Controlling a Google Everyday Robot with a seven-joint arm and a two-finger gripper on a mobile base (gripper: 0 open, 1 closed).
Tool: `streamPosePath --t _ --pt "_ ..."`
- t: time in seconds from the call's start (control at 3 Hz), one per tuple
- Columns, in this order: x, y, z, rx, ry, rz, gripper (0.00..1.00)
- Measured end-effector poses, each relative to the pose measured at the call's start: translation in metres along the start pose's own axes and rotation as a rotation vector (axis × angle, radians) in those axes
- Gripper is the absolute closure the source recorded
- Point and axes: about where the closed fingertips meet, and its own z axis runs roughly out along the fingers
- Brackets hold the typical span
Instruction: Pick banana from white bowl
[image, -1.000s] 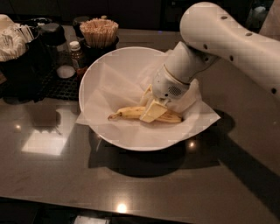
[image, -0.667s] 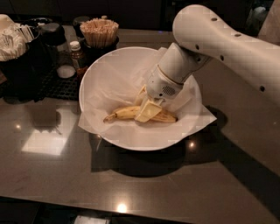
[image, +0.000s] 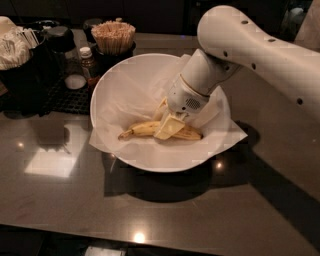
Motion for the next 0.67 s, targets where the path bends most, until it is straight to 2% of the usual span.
streamPosePath --t 0.33,0.67 --pt "0.0 0.0 0.0 0.0 0.0 0.0 0.58" --pt "-0.003 0.002 -0.013 0.053 0.011 -0.003 0.35"
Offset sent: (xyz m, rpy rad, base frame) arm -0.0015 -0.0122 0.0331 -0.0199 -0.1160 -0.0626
